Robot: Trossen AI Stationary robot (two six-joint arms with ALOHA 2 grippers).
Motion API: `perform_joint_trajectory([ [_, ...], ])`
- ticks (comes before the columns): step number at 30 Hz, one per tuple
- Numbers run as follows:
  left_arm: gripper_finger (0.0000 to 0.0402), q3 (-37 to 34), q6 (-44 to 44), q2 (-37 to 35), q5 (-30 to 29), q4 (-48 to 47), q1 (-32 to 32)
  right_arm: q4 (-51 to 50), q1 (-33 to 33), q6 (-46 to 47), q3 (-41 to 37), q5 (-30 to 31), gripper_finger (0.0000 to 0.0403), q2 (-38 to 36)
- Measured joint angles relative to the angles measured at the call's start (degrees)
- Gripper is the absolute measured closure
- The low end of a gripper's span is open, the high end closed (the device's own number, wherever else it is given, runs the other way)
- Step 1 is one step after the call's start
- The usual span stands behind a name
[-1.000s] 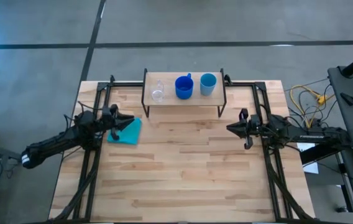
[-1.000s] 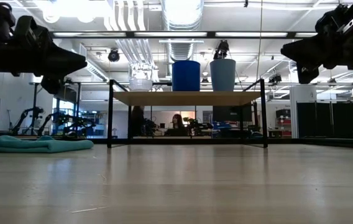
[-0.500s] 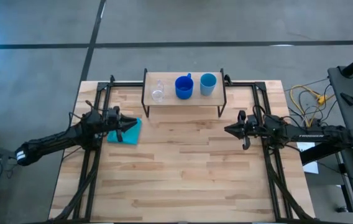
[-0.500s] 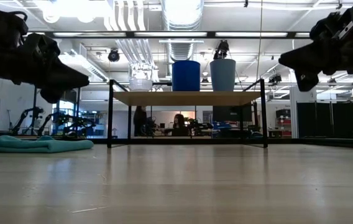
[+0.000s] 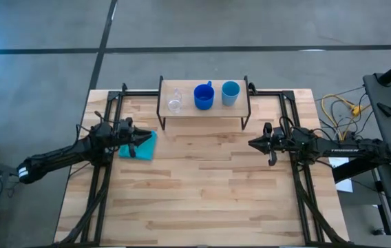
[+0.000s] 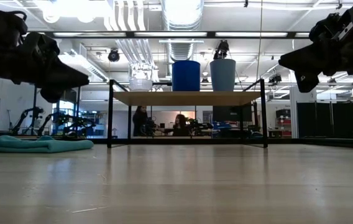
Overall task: Stack small to large cups/mugs on shelf
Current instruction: Return to Home Position
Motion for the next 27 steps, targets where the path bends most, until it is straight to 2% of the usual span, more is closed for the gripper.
perform_joint_trajectory([
  [10,0.0338,0.0,0.0,-0.1,0.0,0.0,0.0,0.0,0.0,-0.1,0.0,0.0,0.0364,0.0],
  [23,0.0338,0.0,0.1,-10.8,0.2,0.2,0.0,0.0,0.0,-0.2,0.0,0.0,0.0364,0.0],
  [27,0.0338,0.0,0.1,-10.7,0.2,1.0,0.0,0.0,0.0,-0.2,0.0,0.0,0.0364,0.0],
])
